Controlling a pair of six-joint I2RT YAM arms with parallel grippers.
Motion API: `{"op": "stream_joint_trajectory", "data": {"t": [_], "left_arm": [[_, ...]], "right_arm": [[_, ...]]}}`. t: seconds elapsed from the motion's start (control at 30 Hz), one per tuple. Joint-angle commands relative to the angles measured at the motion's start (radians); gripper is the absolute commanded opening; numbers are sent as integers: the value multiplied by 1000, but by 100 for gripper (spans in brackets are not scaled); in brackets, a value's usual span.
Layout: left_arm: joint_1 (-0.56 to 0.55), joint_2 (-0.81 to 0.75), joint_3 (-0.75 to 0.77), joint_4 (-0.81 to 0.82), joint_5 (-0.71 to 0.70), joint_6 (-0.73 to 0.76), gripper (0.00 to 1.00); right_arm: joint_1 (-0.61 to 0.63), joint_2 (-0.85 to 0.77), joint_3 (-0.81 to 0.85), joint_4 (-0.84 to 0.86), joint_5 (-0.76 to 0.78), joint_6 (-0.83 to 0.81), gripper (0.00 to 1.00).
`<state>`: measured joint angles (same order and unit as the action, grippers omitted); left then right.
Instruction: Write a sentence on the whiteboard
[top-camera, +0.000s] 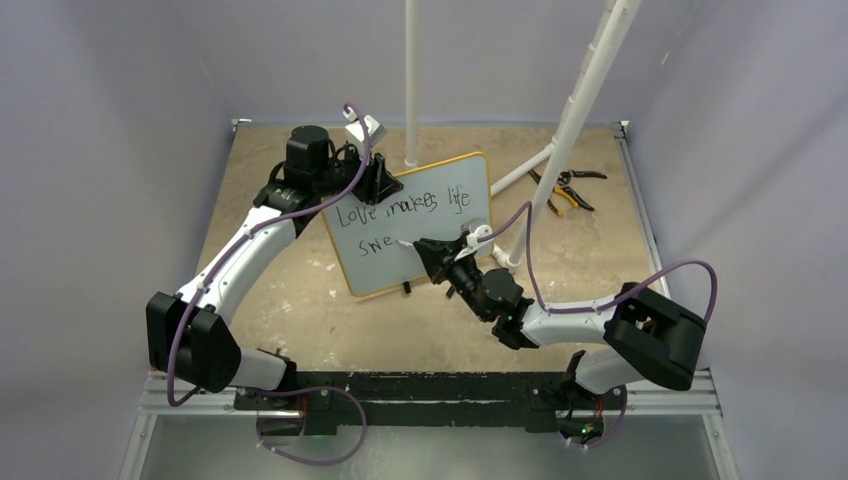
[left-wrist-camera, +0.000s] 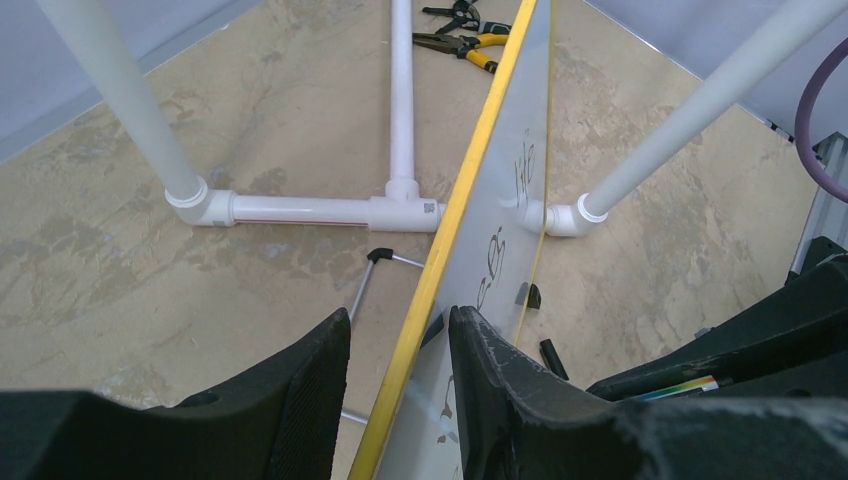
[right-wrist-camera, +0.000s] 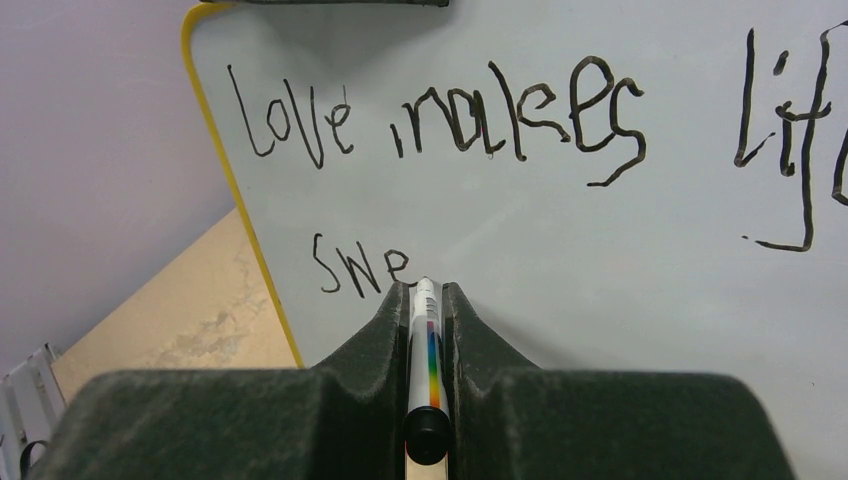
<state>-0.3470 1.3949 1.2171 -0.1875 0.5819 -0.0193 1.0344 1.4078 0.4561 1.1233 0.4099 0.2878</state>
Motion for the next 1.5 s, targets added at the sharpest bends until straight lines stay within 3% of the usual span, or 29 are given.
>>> {"op": "stream_joint_trajectory", "data": {"t": [0.0,0.6,1.47], "left_arm": [[3,19,-11,-14,33,-19,8],[3,19,-10,-15,35,-18,8],[3,19,-10,-15,35,-19,8]], "right_arm": [[-5,16,33,55,25,-26,0],[-17,2,27,66,83,-35,0],[-17,48,34,68,3,-19,0]]}}
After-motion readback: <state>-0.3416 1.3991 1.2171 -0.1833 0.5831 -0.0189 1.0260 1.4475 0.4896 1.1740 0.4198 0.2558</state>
